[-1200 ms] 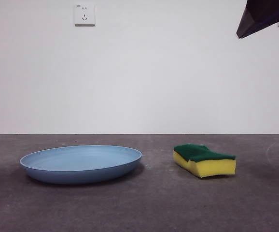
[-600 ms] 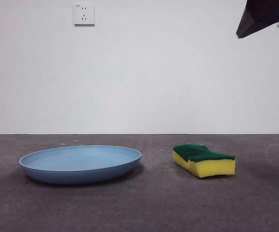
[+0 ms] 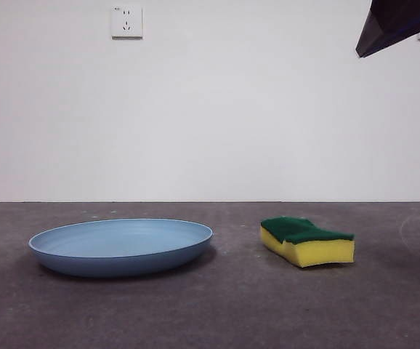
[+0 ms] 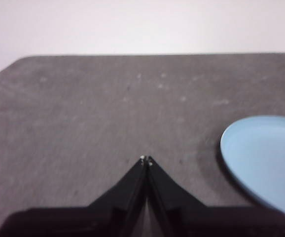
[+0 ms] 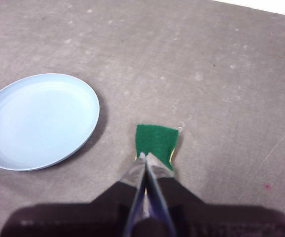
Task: Pick up the plate,pick up the cloth,clean the plate with the cloth
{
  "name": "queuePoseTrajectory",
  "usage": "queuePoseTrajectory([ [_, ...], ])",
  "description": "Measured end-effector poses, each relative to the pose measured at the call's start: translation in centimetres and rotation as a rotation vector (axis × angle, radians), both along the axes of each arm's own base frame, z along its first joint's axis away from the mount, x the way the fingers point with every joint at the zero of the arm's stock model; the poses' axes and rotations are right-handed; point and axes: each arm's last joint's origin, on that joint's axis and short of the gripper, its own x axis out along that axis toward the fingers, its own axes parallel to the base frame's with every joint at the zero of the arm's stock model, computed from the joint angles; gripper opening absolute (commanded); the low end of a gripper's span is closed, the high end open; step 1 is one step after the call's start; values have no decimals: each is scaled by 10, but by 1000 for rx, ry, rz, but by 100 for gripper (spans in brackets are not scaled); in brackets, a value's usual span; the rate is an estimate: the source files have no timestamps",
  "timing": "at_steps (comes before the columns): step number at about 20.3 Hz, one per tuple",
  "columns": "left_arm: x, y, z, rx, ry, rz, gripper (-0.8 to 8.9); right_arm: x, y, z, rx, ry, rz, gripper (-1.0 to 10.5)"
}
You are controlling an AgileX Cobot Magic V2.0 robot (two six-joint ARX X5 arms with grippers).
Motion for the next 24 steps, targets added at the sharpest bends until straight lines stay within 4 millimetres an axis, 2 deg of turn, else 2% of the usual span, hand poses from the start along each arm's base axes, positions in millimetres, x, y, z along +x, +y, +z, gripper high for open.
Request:
queuePoseTrajectory([
  [19,0,0,0,-6,0,4,0,-1,-1,1,2,-2,0,1],
  [22,0,0,0,-6,0,4,0,-4,-10,7,4,-46,-9,1],
  [24,0,0,0,-6,1,4,0,-3,-24,13,8,-91,-65,1],
])
